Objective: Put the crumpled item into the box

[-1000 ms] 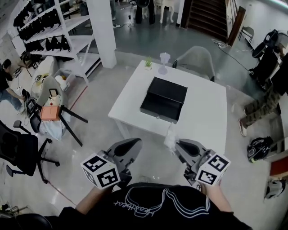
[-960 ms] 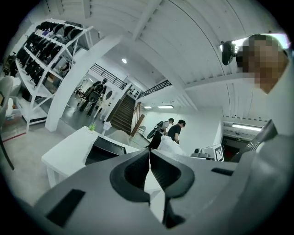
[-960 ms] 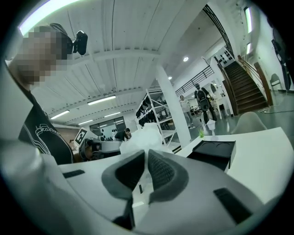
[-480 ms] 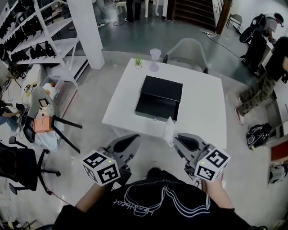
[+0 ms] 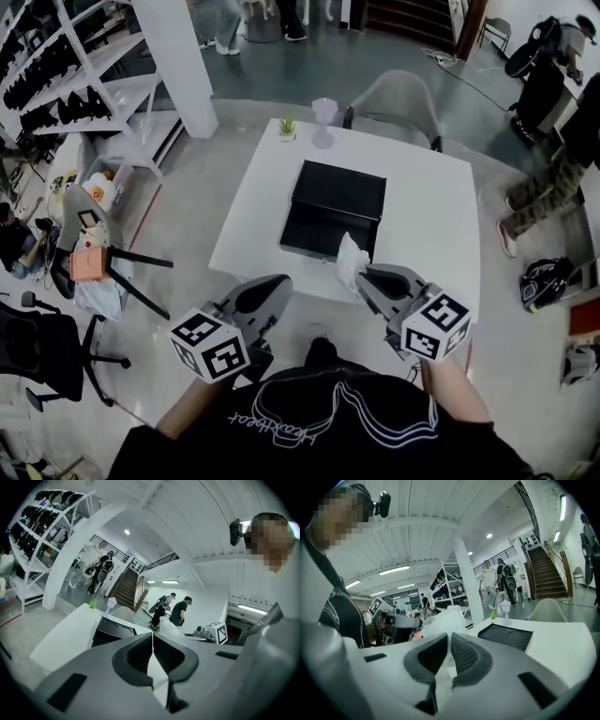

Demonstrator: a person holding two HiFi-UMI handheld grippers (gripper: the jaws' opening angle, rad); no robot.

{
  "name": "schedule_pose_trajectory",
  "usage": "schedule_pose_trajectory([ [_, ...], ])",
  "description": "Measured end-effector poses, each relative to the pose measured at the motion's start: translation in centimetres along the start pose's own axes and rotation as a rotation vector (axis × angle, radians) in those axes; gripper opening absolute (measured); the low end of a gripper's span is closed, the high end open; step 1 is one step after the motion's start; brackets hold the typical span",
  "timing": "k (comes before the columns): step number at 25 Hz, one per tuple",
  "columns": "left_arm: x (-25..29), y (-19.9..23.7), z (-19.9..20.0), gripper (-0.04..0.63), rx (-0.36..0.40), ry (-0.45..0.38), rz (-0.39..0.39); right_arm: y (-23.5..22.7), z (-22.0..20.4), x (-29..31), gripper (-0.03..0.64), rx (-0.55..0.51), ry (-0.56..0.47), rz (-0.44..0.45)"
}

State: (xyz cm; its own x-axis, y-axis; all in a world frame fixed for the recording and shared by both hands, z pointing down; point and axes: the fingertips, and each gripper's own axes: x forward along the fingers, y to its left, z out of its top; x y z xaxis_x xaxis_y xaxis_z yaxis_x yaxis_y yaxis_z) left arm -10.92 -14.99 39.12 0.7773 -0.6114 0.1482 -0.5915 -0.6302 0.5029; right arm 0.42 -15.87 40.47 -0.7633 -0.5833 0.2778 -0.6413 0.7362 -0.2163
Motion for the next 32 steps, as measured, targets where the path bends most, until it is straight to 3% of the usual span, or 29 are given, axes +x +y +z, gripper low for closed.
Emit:
schedule_pose_trajectory([
  [11, 5.3, 5.4, 2.3, 0.008, -0.032, 0.012, 0.051, -7.6, -1.7, 6.7, 0.028, -0.072, 0.194, 0.034],
  [23, 9.2, 10.4, 2.2, 0.008, -0.070, 0.029, 0.112, -12.4, -7.2, 11.3, 0.029, -0.169, 0.455, 0.075],
  [32, 9.7, 12.2, 2.4, 0.008, -0.082, 0.056, 0.094, -14.0, -10.5, 13.0, 0.031, -0.192, 0.592, 0.011],
])
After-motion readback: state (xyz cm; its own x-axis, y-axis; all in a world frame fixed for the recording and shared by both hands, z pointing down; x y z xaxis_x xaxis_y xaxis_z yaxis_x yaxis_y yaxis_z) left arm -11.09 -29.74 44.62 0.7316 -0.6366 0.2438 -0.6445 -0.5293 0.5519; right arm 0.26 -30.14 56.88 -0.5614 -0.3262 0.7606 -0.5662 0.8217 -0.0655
